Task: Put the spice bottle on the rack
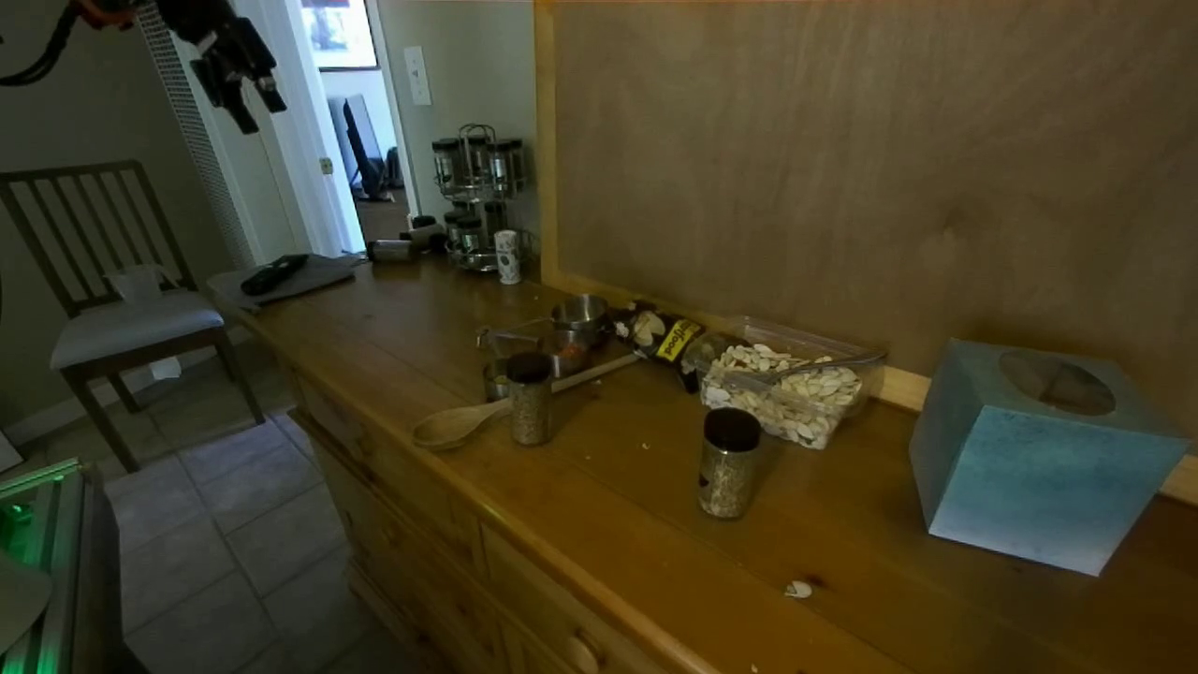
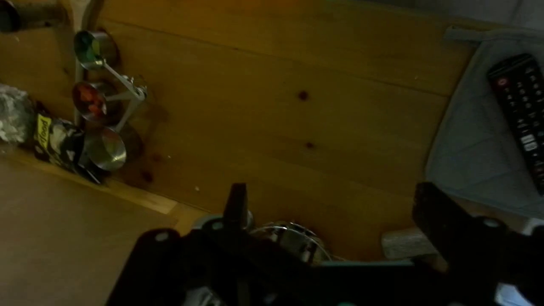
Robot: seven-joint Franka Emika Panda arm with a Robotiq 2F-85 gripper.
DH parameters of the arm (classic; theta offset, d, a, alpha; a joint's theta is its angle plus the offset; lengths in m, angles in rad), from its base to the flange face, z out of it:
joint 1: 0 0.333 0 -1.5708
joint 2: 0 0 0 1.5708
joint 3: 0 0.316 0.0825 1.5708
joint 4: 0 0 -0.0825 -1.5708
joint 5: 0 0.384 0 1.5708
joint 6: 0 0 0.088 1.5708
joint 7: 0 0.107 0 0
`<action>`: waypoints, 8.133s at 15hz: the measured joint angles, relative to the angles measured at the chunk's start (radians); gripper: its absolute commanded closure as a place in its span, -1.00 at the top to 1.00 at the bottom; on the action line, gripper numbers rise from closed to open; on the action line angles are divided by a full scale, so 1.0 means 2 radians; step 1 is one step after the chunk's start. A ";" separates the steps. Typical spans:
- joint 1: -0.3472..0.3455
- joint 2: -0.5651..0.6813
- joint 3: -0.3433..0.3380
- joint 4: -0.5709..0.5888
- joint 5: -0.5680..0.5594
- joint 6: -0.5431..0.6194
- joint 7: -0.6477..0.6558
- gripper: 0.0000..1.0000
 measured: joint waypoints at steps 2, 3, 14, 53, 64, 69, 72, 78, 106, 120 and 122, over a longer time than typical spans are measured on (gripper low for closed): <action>0.017 0.020 0.001 0.017 -0.012 0.004 -0.030 1.00; 0.023 0.033 0.001 0.026 -0.019 0.007 -0.047 1.00; 0.080 0.208 -0.011 0.175 -0.076 0.034 -0.263 1.00; 0.222 0.482 -0.112 0.372 -0.184 0.002 -0.559 1.00; 0.238 0.521 -0.120 0.412 -0.214 0.005 -0.646 1.00; 0.238 0.527 -0.129 0.414 -0.215 0.005 -0.690 1.00; 0.238 0.531 -0.133 0.416 -0.216 0.005 -0.707 0.88; 0.238 0.536 -0.138 0.419 -0.217 0.006 -0.724 0.56; 0.174 0.421 -0.098 0.411 -0.005 -0.064 -0.667 -0.50; 0.071 0.213 -0.058 0.132 0.289 0.215 -0.604 -0.50; 0.060 0.186 -0.056 0.080 0.328 0.273 -0.604 -0.50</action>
